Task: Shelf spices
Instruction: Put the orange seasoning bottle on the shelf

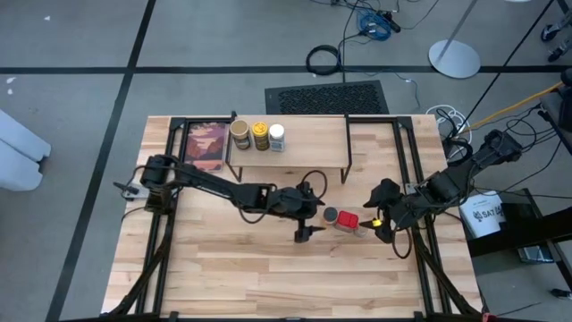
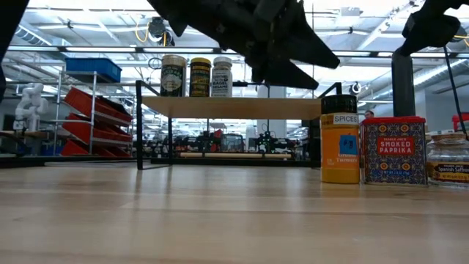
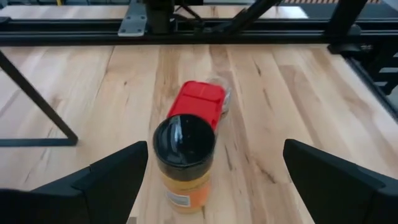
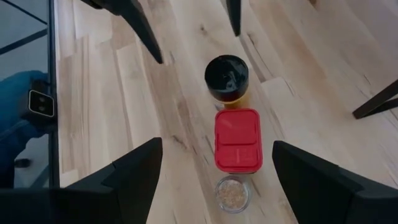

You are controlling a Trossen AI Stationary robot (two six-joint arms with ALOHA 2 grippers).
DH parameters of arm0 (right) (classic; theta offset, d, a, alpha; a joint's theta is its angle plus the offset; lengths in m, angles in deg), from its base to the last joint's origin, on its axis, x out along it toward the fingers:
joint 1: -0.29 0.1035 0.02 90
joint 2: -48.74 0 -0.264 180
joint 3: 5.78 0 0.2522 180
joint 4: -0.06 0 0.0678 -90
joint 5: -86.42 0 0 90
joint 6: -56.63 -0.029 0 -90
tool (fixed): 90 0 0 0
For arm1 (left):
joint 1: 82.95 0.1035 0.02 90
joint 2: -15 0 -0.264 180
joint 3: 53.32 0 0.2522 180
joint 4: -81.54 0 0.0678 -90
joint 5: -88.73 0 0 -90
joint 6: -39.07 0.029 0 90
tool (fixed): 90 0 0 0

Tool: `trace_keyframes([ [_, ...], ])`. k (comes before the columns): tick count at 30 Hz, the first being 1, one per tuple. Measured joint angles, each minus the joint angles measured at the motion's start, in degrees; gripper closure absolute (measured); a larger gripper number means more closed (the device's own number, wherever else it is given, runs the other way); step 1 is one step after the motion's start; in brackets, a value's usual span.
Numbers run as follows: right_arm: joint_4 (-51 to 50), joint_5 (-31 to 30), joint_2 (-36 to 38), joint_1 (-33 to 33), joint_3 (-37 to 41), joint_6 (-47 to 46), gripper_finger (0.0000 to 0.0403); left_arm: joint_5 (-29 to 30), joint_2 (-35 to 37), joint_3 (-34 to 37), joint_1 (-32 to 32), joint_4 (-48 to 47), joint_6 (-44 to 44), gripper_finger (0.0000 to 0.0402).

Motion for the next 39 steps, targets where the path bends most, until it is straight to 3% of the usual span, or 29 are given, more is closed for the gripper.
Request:
trace_keyframes([
  [9, -0.04, -0.01, 0.0, -0.02, 0.0, -0.16, 0.011, 0.23, -0.28, 0.0, 0.44, 0.54, 1.58, 0.0017],
  [18, -0.07, -0.3, 0.0, -0.09, 0.0, 0.61, 0.011, -6.32, -0.61, 0.0, 3.08, 0.7, 2.12, 0.0017],
  [39, -0.05, -1.57, 0.0, -0.09, 0.0, 1.41, 0.011, -6.13, -6.18, 0.0, 2.32, 10.12, 2.15, 0.0017],
])
